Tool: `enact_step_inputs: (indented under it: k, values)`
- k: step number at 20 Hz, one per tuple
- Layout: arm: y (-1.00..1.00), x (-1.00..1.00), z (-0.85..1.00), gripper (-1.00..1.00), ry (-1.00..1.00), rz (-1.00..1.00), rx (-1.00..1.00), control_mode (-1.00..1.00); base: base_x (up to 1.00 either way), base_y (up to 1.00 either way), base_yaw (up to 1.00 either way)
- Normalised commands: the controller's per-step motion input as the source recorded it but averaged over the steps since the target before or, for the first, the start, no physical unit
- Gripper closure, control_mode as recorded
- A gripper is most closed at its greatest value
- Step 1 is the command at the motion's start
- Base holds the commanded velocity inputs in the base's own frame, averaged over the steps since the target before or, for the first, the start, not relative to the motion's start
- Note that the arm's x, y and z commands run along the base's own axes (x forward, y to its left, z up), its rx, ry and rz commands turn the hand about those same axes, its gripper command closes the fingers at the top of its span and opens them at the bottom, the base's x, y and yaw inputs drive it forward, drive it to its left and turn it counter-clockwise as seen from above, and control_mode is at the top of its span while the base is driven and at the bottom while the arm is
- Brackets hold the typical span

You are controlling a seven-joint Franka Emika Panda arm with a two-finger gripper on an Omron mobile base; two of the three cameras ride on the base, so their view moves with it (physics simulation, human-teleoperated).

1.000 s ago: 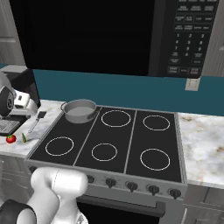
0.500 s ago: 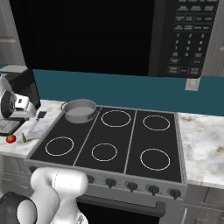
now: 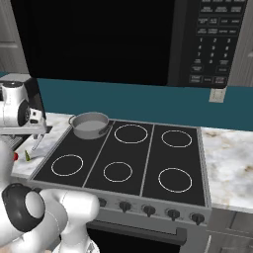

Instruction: Put the tomato and lemon wedge in the pot. Retrieve the spatula and lightly stir the vegetables in the pot.

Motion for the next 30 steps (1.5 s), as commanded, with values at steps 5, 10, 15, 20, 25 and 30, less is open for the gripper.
enact_step_inputs:
  k: [5, 10, 15, 20, 25, 30]
  values:
    - [0.10, 0.00, -0.60, -1.00, 0.00, 0.05, -0.01, -1.00, 0.00, 0.00, 0.00]
    - [0.18, 0.03, -0.63, -1.00, 0.00, 0.04, 0.00, -1.00, 0.00, 0.00, 0.00]
    - [0.22, 0.00, -0.48, -1.00, 0.00, 0.04, 0.00, -1.00, 0.00, 0.00, 0.00]
    - [0.31, 0.00, -0.19, -1.00, 0.00, 0.07, 0.00, -1.00, 0.00, 0.00, 0.00]
    - [0.35, 0.13, 0.00, -1.00, 0.00, 0.08, -0.01, -1.00, 0.00, 0.00, 0.00]
    - [0.25, 0.34, 0.00, -1.00, 0.01, 0.07, -0.03, -1.00, 0.00, 0.00, 0.00]
